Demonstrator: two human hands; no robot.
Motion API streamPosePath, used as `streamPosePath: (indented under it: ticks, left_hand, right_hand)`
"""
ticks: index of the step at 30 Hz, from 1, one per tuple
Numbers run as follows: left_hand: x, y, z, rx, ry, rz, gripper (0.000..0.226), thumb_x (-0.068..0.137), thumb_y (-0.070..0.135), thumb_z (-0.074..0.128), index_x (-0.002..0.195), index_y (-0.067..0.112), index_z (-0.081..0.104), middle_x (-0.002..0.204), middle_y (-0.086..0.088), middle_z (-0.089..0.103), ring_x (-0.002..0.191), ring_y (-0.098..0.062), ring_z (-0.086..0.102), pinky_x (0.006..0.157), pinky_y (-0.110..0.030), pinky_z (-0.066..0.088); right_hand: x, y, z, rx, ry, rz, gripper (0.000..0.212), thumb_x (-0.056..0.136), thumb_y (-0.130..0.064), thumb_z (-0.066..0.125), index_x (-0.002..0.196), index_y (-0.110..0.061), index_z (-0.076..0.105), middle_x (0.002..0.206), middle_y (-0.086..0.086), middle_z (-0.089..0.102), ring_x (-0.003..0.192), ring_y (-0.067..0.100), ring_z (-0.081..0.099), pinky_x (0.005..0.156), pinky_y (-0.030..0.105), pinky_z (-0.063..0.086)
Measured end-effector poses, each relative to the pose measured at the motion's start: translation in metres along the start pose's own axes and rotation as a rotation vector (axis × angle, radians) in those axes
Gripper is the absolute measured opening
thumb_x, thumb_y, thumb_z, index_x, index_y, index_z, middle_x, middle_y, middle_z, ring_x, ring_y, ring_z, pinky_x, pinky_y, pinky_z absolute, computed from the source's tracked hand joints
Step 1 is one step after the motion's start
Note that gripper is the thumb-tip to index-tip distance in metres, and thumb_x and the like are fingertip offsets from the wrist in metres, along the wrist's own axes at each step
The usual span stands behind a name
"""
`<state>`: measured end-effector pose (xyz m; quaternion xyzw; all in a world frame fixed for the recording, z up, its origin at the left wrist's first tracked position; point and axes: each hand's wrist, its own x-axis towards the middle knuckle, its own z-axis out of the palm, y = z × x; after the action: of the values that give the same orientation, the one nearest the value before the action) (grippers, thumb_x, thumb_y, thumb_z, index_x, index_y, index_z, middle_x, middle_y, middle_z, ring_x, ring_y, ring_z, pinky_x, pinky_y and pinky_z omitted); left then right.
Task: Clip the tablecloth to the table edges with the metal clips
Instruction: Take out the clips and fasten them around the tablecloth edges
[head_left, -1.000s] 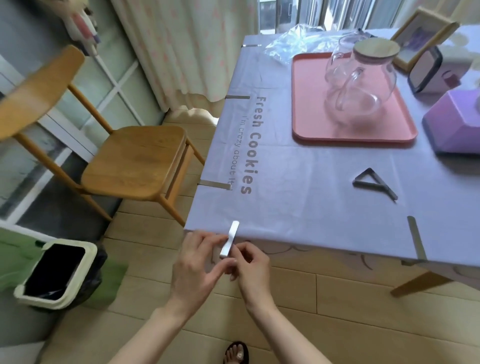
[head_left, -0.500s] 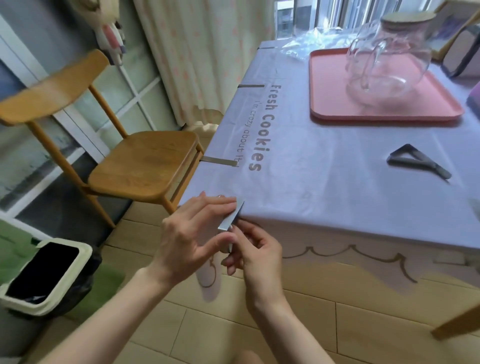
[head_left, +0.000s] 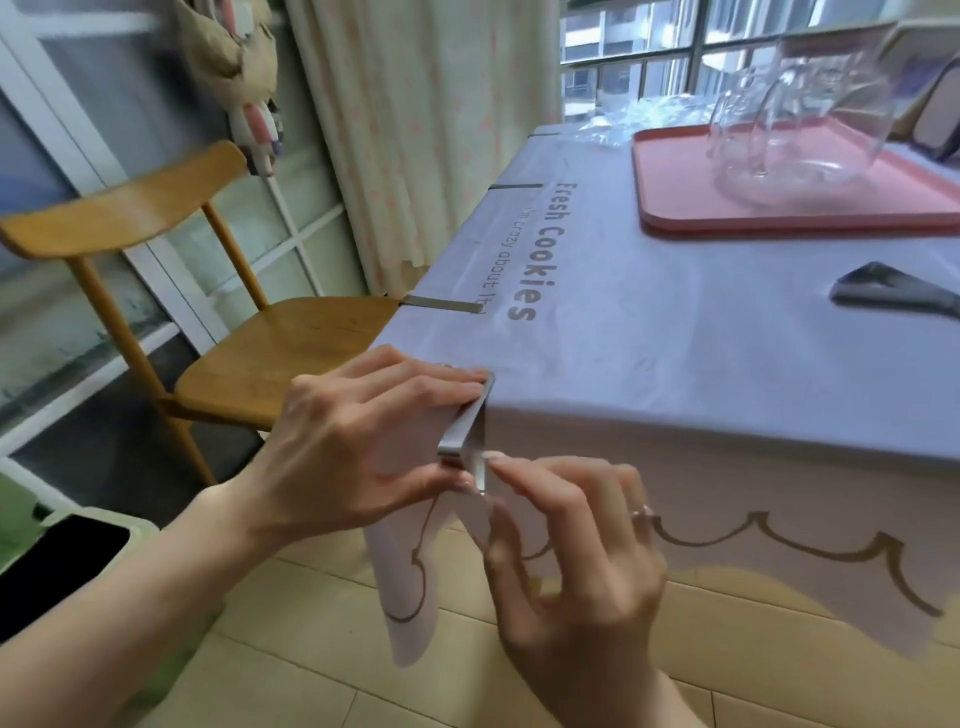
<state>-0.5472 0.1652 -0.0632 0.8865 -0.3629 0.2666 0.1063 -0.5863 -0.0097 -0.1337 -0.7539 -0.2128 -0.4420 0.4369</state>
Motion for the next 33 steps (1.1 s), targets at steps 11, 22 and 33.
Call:
streamPosePath:
  ticks: [11, 22, 33]
  left_hand:
    - [-0.002, -0.004, 0.011, 0.008, 0.090, 0.072, 0.054, 0.087, 0.052, 0.056, 0.109, 0.004, 0.067, 0.117, -0.003, 0.065, 0.110, -0.020, 0.061, 0.086, -0.041, 0.052]
    - [-0.007, -0.008, 0.021, -0.046, 0.157, 0.105, 0.052, 0.091, 0.045, 0.051, 0.115, 0.000, 0.061, 0.121, -0.010, 0.062, 0.116, -0.021, 0.058, 0.088, -0.043, 0.052]
    - [-0.003, -0.009, 0.028, -0.069, 0.248, 0.111, 0.049, 0.094, 0.050, 0.045, 0.112, 0.007, 0.059, 0.112, -0.011, 0.066, 0.106, -0.022, 0.064, 0.080, -0.042, 0.055]
  right_hand:
    - [0.042, 0.058, 0.011, -0.173, -0.043, -0.849, 0.012, 0.086, -0.022, 0.069, 0.086, -0.011, 0.075, 0.095, 0.006, 0.072, 0.104, 0.024, 0.064, 0.097, 0.044, 0.046]
    - [0.046, 0.068, 0.022, -0.070, 0.124, -0.948, 0.017, 0.077, -0.024, 0.079, 0.076, -0.009, 0.073, 0.089, 0.007, 0.074, 0.094, 0.025, 0.070, 0.093, 0.045, 0.047]
    - [0.043, 0.064, 0.017, -0.032, 0.065, -0.815, 0.019, 0.085, -0.027, 0.071, 0.075, -0.011, 0.077, 0.083, 0.001, 0.073, 0.076, 0.026, 0.065, 0.091, 0.047, 0.050]
